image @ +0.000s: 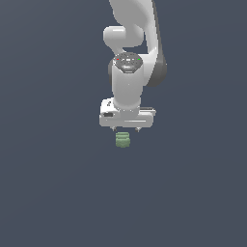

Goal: Pick up the object and move it to a goal position.

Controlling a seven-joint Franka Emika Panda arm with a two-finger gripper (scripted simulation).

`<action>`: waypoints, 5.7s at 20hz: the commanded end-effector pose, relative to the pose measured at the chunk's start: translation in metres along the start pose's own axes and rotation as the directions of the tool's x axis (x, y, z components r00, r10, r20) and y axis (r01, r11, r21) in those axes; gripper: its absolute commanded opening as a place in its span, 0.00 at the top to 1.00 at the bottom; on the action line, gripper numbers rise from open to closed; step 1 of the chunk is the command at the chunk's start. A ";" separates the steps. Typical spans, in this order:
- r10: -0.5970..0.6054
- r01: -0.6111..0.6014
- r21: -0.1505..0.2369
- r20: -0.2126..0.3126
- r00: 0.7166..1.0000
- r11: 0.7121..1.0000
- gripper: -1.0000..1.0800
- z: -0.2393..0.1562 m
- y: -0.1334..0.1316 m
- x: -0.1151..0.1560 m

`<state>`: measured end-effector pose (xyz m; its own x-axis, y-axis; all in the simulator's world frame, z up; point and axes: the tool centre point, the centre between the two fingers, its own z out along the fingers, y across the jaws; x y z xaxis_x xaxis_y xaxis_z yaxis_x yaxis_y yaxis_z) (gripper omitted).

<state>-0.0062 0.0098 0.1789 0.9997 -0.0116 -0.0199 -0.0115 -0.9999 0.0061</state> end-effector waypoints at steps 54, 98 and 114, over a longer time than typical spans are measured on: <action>0.764 -0.764 0.019 0.017 0.645 0.644 0.04 0.047 0.012 -0.014; 0.999 -0.999 0.020 0.005 0.044 0.044 0.04 0.108 0.014 -0.028; 0.999 -0.999 0.020 0.005 0.042 0.042 1.00 0.131 0.013 -0.027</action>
<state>-0.0354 -0.0037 0.0491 0.0304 -0.9995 -0.0001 -0.9995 -0.0304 -0.0012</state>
